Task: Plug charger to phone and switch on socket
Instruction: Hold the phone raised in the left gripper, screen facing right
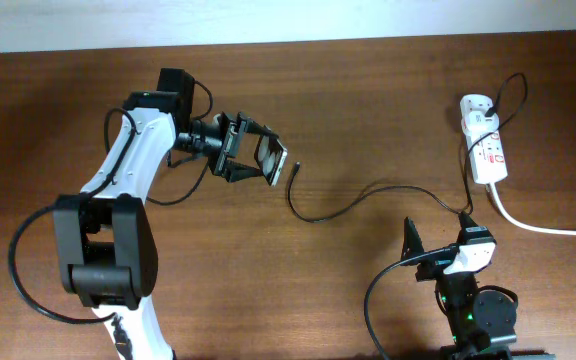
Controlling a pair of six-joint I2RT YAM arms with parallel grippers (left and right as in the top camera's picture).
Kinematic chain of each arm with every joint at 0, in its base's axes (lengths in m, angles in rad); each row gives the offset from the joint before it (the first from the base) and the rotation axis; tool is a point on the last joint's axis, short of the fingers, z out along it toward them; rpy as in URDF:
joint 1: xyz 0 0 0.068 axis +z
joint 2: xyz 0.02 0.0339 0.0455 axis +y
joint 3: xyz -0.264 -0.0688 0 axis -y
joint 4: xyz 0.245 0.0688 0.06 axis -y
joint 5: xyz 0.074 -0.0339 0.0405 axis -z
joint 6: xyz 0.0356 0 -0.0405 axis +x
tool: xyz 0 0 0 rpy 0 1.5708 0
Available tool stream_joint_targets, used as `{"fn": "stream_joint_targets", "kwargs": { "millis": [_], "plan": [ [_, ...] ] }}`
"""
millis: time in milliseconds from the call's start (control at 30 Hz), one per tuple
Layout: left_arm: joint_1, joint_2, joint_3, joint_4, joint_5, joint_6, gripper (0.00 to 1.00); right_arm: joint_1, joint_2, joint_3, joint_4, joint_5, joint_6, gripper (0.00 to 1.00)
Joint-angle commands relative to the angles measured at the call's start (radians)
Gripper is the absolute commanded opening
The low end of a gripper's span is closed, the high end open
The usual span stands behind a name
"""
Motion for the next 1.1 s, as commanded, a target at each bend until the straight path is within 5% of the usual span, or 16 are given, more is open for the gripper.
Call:
{"fn": "stream_joint_targets", "kwargs": {
  "millis": [0, 1067],
  "plan": [
    [0.002, -0.001, 0.026, -0.002, 0.094, -0.04, 0.0, -0.005, -0.008, -0.006, -0.004, -0.009, 0.004, 0.99],
    [0.009, -0.001, 0.026, -0.01, 0.129, -0.233, 0.0, -0.005, -0.008, -0.006, -0.004, -0.009, 0.004, 0.99]
  ]
}}
